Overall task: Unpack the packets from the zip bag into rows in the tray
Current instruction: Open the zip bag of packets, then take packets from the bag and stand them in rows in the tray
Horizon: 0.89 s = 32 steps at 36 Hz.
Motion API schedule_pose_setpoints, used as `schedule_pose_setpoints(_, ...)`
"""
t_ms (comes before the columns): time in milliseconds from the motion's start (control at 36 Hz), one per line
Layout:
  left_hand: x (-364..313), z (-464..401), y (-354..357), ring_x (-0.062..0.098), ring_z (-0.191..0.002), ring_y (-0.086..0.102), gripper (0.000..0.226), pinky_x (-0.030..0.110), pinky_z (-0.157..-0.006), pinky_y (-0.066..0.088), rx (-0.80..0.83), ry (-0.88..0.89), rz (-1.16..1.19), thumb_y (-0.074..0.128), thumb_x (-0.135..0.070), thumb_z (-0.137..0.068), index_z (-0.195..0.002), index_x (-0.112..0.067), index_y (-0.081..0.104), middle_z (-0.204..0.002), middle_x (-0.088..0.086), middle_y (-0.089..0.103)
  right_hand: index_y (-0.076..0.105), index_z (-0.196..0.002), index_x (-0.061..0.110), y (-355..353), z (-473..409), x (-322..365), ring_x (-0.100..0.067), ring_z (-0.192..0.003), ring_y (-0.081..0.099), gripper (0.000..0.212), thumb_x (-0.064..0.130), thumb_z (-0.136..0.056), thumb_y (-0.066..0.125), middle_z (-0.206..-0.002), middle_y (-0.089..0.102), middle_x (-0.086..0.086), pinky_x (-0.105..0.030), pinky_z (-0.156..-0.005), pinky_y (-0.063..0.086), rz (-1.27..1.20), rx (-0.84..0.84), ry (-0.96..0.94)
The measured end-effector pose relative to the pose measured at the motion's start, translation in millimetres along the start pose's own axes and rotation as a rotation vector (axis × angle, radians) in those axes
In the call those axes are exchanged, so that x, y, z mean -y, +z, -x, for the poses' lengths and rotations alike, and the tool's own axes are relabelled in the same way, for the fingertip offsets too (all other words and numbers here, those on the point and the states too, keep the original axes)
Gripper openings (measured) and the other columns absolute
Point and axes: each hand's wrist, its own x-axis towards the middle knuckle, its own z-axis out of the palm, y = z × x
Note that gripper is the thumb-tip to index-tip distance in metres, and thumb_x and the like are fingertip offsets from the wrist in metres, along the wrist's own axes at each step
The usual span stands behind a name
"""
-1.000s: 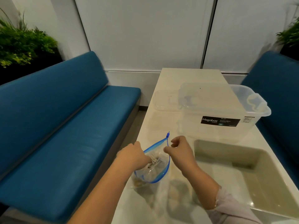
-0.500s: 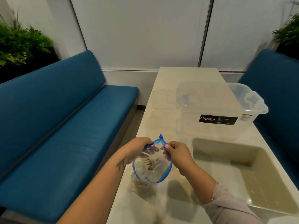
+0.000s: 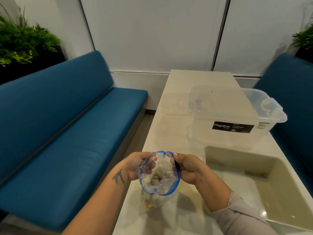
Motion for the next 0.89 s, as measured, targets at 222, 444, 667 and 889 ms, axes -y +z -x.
schedule_pose_setpoints(222, 7.3, 3.5, -1.3, 0.009, -0.052, 0.049, 0.028, 0.021, -0.061, 0.042, -0.059, 0.06, 0.004, 0.044, -0.021, -0.097, -0.078, -0.005, 0.058, -0.057, 0.002, 0.049, 0.055, -0.076, 0.0, 4.1, 3.9, -3.0, -0.016, -0.024, 0.046, 0.026, 0.0, -0.098, 0.041, -0.041, 0.053, -0.008, -0.018, -0.027, 0.038, -0.182, -0.03, 0.076)
schedule_pose_setpoints(444, 9.2, 14.7, 12.4, 0.006, -0.088, 0.059, 0.027, 0.021, -0.077, 0.047, -0.342, 0.538, -0.744, 0.04, -0.043, -0.096, -0.1, -0.023, 0.059, -0.104, -0.006, 0.06, 0.053, -0.112, 0.004, 2.8, -7.6, -5.2, -0.021, -0.071, 0.055, 0.02, 0.0, -0.1, 0.038, -0.084, 0.058, -0.011, -0.03, -0.064, 0.05, -0.181, -0.006, -0.043)
schedule_pose_setpoints(667, 1.7, 23.1, 16.4, 0.004, -0.093, 0.056, 0.039, 0.023, -0.081, 0.051, -0.388, 0.736, -1.362, 0.068, -0.025, -0.075, -0.111, -0.034, 0.056, -0.109, -0.019, 0.056, 0.055, -0.113, 0.003, -0.4, -1.3, 3.1, -0.028, -0.079, 0.057, 0.053, -0.022, -0.078, 0.025, -0.095, 0.066, -0.014, -0.034, -0.072, 0.047, -0.06, 0.055, -0.098)
schedule_pose_setpoints(889, 1.5, 15.4, 11.2, 0.01, -0.081, 0.062, 0.015, 0.028, -0.078, 0.054, -0.492, 0.673, -1.275, 0.069, -0.025, -0.082, -0.098, -0.025, 0.067, -0.093, -0.008, 0.068, 0.049, -0.096, 0.004, -1.8, -3.6, 3.1, -0.024, -0.057, 0.05, 0.048, -0.022, -0.08, 0.012, -0.076, 0.056, -0.015, -0.025, -0.046, 0.046, -0.156, -0.028, -0.071)
